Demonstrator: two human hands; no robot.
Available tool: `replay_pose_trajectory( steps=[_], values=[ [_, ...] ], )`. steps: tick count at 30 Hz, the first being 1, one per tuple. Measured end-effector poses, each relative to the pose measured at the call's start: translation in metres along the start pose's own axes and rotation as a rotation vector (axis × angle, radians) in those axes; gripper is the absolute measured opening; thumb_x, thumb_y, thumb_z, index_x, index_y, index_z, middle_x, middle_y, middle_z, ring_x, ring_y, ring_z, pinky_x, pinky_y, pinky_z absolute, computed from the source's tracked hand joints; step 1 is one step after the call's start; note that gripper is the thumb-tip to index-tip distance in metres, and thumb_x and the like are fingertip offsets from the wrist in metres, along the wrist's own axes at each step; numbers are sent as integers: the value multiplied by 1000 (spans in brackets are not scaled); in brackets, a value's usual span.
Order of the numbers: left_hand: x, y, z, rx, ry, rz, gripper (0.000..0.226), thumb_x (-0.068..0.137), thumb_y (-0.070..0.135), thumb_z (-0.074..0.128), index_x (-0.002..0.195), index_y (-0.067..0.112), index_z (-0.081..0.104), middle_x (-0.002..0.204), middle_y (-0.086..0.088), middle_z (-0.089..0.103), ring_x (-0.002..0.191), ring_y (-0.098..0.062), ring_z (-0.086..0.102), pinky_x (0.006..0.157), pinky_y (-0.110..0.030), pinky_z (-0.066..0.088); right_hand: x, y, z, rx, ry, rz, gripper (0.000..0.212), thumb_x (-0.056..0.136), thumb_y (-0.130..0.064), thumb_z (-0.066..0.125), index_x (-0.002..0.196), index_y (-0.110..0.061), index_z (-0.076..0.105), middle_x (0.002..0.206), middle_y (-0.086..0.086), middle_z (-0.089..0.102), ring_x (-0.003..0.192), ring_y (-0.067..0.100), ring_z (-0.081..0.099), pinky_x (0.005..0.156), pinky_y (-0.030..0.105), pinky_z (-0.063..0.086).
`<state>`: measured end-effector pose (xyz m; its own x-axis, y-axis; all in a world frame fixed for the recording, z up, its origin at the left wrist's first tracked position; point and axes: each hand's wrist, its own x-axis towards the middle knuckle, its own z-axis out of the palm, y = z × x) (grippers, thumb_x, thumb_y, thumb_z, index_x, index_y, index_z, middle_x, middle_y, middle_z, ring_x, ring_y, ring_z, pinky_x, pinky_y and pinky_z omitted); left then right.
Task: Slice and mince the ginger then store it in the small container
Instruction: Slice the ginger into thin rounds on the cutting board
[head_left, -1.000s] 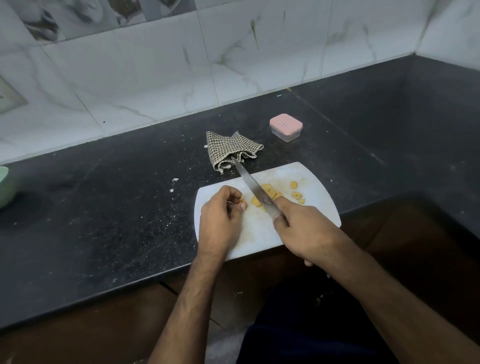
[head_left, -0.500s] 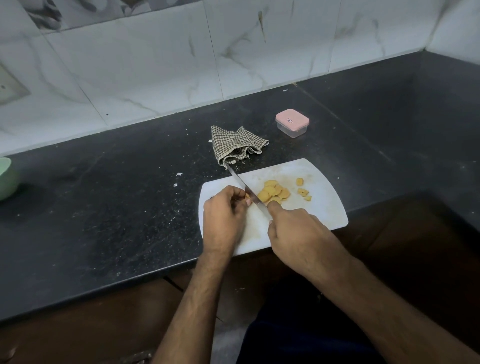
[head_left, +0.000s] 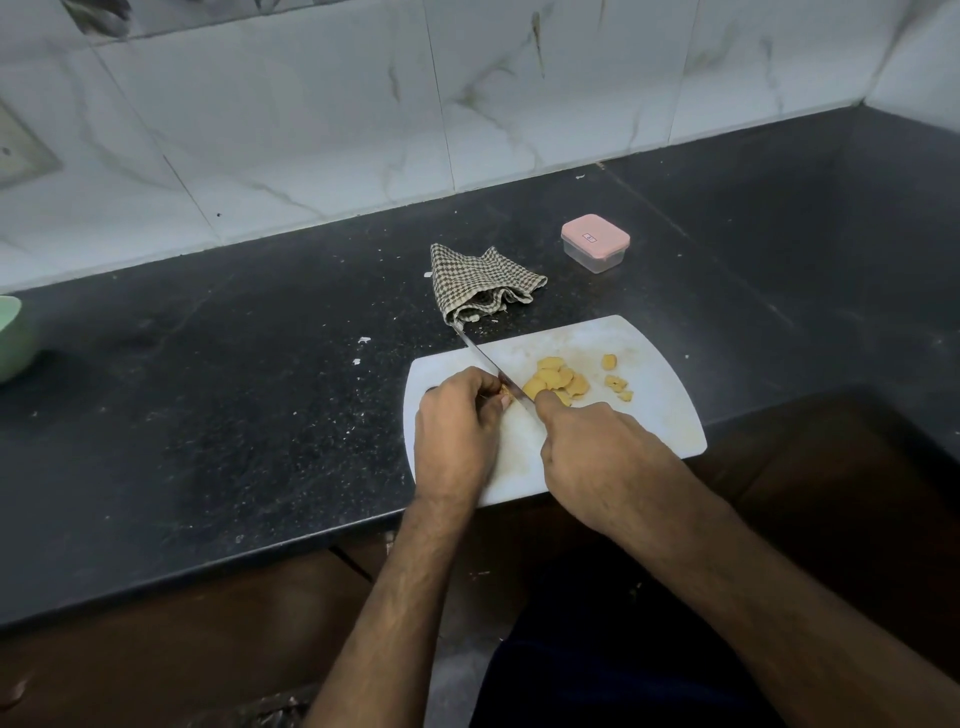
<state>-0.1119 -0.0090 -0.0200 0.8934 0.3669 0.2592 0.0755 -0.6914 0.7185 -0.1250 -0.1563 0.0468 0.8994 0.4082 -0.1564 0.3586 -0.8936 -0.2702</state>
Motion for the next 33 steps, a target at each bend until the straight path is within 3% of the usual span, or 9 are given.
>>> replay_pose_trajectory(
  steps=[9, 16, 21, 26, 30, 33],
  values=[
    [2, -1, 0, -28, 9, -20, 5, 88, 25, 78, 87, 22, 74, 76, 13, 71, 73, -7, 65, 74, -34, 55, 5, -7, -15, -19, -122, 45, 42, 100, -15, 41, 141, -23, 33, 82, 2, 41, 87, 24, 50, 69, 35, 41],
    [2, 0, 0, -11, 5, 3, 7, 89, 22, 76, 84, 22, 71, 72, 17, 66, 73, -11, 64, 74, -34, 53, -7, -6, -4, -107, 54, -14, 34, 100, -16, 38, 134, -20, 42, 77, -1, 36, 78, 20, 45, 65, 34, 37],
    [1, 1, 0, 29, 1, 6, 22, 89, 19, 74, 75, 29, 60, 64, 22, 55, 65, -7, 54, 66, -30, 40, 2, -13, -13, -127, -78, 21, 45, 96, -10, 42, 139, -22, 37, 79, -1, 33, 85, 22, 42, 71, 36, 40],
    [1, 0, 1, 28, 16, 10, 23, 89, 17, 74, 74, 28, 59, 65, 19, 56, 70, -16, 59, 70, -35, 49, -2, -14, -12, -128, -60, 20, 45, 96, -10, 41, 139, -21, 35, 75, -1, 31, 84, 22, 41, 70, 35, 39],
    [1, -4, 3, -35, 29, 14, 11, 87, 18, 77, 82, 22, 68, 74, 17, 68, 76, -12, 65, 76, -36, 53, -8, -6, -2, -124, 98, 11, 41, 101, -17, 35, 141, -26, 34, 74, -3, 31, 80, 20, 43, 66, 33, 35],
    [2, -5, 3, -76, 38, 11, 8, 87, 18, 78, 90, 21, 72, 82, 14, 72, 81, -9, 68, 81, -36, 56, -3, 4, -9, -44, 77, 81, 42, 102, -18, 33, 143, -27, 31, 76, -2, 36, 83, 22, 44, 67, 35, 37]
  ],
)
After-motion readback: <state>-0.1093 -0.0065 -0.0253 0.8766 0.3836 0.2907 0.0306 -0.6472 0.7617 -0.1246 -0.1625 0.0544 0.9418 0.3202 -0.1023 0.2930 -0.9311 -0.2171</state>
